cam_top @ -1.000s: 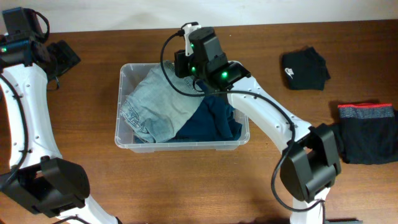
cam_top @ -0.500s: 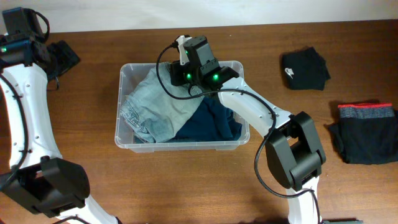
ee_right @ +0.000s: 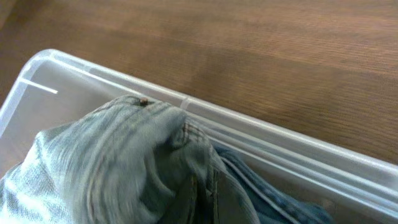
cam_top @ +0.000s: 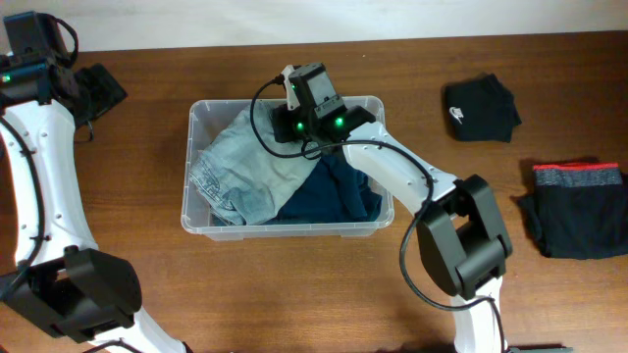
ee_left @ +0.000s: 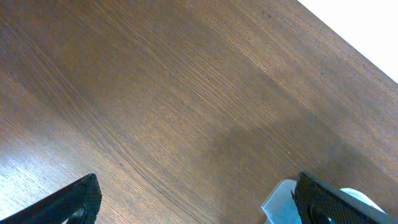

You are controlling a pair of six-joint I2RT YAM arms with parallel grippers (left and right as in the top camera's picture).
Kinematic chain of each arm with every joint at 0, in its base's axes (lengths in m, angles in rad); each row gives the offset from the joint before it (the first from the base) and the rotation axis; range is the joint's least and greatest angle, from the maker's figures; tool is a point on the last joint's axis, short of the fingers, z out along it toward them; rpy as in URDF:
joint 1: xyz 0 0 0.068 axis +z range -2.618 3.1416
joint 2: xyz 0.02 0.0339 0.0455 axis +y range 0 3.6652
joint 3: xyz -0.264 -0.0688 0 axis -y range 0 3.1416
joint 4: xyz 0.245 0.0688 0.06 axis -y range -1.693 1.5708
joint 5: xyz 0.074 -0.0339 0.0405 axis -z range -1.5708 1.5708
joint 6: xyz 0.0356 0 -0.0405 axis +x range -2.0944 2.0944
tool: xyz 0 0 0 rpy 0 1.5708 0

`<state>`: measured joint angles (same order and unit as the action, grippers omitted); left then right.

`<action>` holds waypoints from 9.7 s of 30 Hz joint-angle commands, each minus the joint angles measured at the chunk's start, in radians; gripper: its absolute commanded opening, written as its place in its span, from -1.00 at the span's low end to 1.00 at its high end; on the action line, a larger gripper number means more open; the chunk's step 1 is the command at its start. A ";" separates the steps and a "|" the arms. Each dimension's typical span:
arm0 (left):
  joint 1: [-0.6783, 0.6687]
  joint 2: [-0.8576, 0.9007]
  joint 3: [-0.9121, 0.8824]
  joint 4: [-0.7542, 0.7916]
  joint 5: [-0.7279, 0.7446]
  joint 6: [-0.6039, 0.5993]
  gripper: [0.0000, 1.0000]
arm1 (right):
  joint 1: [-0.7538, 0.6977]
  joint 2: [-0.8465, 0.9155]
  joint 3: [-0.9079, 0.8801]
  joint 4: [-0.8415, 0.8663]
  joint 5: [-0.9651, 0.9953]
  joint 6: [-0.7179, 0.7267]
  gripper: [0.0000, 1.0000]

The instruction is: Pack container

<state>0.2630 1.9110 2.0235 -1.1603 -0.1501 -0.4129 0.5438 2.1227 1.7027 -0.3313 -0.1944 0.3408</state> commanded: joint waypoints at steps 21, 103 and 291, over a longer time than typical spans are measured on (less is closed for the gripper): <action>0.000 0.004 0.006 -0.001 -0.005 -0.013 0.99 | 0.079 -0.132 -0.006 0.032 0.022 0.008 -0.92; 0.000 0.004 0.006 -0.001 -0.005 -0.013 0.99 | 0.071 0.129 -0.009 -0.123 0.154 -0.023 -0.92; 0.000 0.004 0.006 -0.001 -0.005 -0.013 0.99 | -1.675 -0.183 -0.903 0.138 -0.328 0.034 0.97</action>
<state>0.2630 1.9110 2.0235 -1.1603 -0.1501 -0.4129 -1.1511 1.8133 0.8688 -0.1669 -0.7338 0.3882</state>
